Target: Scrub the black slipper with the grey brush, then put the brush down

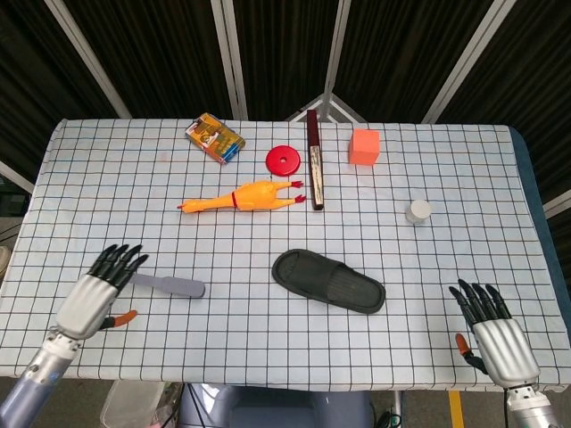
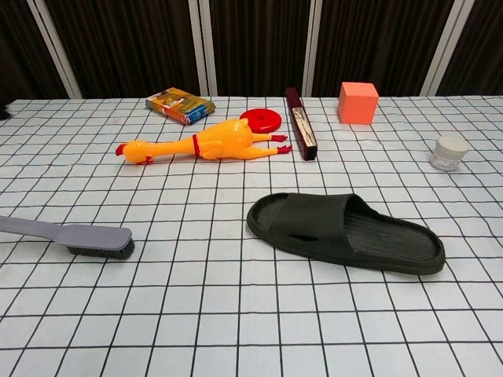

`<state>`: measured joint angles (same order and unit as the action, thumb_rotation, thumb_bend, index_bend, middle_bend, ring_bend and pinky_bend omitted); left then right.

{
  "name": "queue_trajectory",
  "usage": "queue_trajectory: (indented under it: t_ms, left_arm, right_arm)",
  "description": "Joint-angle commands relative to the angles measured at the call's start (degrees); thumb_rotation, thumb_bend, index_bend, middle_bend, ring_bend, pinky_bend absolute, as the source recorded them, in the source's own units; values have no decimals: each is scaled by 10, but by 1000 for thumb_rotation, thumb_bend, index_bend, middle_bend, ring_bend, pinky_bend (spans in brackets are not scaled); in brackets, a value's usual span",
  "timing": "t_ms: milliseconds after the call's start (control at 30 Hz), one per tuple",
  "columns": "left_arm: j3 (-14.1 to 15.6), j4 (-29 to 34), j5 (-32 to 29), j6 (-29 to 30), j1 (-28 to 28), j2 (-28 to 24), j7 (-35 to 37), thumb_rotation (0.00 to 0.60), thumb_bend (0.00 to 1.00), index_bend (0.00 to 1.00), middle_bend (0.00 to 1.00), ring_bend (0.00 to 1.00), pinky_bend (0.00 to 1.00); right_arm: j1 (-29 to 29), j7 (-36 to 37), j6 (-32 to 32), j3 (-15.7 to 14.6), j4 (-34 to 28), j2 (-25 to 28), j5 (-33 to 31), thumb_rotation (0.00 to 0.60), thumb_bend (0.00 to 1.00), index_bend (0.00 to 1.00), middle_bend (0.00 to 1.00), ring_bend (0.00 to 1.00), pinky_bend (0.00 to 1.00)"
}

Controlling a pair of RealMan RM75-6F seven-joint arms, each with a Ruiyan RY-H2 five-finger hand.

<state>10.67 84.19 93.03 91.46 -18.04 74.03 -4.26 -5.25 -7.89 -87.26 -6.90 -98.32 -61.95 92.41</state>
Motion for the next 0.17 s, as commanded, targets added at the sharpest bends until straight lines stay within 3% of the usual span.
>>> queue_trajectory:
  t_ms: [33,167]
  left_arm:
    - [17,30,-9,77,69,-41,-59,600,28,0,0,0,0]
    - [18,24,-1,77,80,-41,-70,600,28,0,0,0,0]
  right_arm:
    - [23,29,-43,22,11,13,-23,600,465,0,0,0,4]
    - [30,55,-51,27,15,19,-25,600,462,0,0,0,4]
